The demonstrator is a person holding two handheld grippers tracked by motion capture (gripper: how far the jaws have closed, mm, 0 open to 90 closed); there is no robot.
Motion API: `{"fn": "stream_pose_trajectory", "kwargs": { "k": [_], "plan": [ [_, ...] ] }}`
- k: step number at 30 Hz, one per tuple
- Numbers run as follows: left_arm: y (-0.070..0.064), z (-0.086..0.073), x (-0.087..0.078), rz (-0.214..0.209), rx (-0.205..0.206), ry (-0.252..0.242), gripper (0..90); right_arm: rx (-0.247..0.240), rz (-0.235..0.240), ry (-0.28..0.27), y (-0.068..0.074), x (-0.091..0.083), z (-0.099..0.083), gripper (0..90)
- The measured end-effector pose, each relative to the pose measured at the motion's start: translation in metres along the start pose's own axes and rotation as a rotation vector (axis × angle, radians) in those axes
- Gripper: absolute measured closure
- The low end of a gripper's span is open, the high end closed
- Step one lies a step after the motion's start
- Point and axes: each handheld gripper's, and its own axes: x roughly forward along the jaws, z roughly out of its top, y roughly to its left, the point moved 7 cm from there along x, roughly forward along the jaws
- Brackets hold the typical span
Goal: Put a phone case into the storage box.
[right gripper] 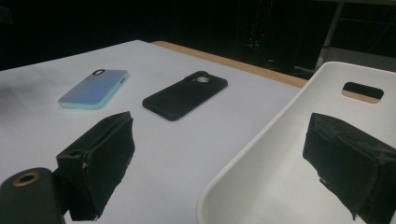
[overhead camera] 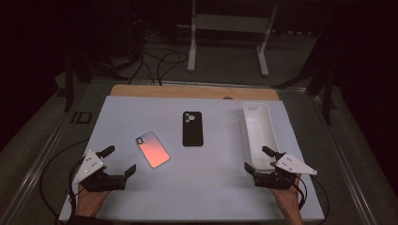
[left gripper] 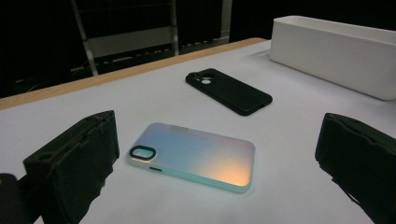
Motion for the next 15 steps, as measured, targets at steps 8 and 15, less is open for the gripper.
{"fn": "stream_pose_trajectory", "kwargs": {
  "k": [8,15],
  "plan": [
    [-0.002,0.003,0.003,-0.013,-0.009,0.013,2.1,0.005,-0.005,0.003,-0.001,0.000,-0.001,8.8],
    [-0.008,0.005,0.016,0.029,-0.007,0.072,16.8,0.011,-0.015,0.002,-0.003,0.001,-0.002,8.8]
  ]
}}
